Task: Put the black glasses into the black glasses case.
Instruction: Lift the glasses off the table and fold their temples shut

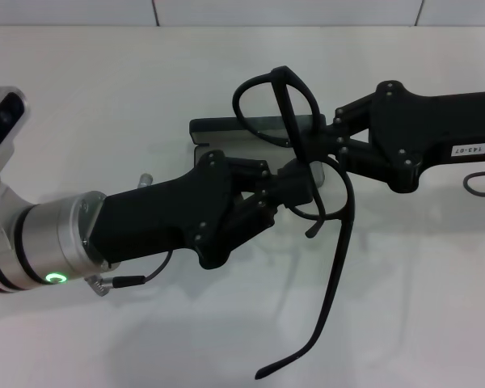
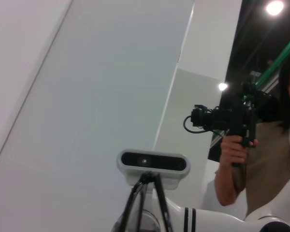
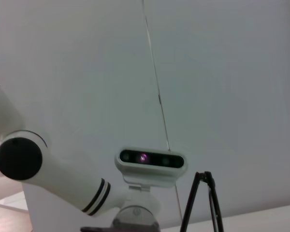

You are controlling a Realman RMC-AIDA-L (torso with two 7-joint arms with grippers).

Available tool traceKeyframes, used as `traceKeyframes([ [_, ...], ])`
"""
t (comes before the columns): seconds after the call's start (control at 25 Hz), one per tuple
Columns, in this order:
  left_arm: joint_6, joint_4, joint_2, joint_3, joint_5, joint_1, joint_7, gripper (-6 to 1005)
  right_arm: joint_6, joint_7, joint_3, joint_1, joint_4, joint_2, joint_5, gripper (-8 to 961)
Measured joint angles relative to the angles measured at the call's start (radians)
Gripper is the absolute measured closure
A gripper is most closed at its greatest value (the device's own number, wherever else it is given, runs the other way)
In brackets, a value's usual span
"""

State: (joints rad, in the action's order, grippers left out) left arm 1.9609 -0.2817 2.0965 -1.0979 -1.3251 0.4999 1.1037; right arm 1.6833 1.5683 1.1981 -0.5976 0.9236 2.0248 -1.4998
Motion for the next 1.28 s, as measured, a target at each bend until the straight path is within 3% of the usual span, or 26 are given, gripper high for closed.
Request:
traceKeyframes([
  [0.92,-0.023,0.037,-0.002,0.003,0.027,-0.010,-0.011,949,0.016,-0.008,0.003,0.005,-0.019,-0.002,0.027,899],
  [1.12,0.033,0.022,-0.017,0.002,0.021,-0.031,-0.014,949,0.045,-0.018,-0.063,0.028,-0.013,-0.004,0.037,899],
  [1.28,0.035,0.015,-0.019,0.002,0.010,-0.040,-0.014,949,0.145,-0.029,-0.146,0.053,-0.011,-0.007,0.123,899],
])
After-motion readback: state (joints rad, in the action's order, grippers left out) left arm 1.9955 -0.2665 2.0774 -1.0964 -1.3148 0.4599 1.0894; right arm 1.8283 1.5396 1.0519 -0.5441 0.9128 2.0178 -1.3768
